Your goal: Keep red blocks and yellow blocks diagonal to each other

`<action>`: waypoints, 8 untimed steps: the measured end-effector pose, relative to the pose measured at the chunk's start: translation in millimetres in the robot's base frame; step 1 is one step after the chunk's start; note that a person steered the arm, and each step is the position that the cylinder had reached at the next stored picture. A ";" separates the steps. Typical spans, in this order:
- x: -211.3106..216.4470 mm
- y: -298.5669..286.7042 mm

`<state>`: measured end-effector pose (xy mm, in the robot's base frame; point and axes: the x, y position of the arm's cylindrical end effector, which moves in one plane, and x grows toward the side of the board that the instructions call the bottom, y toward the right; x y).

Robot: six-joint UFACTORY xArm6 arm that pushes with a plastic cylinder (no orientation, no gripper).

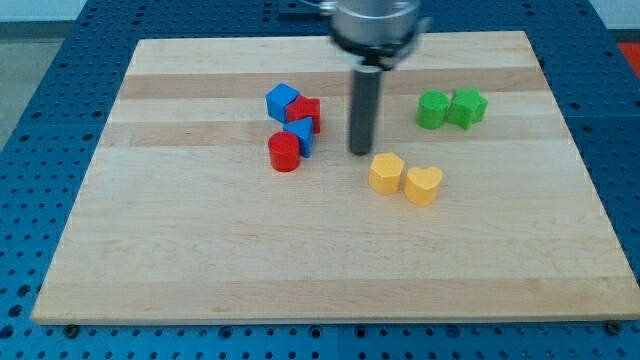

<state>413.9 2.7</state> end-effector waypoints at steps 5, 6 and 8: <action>-68.2 -24.8; -69.0 -47.3; -20.6 -131.5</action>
<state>393.3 -128.8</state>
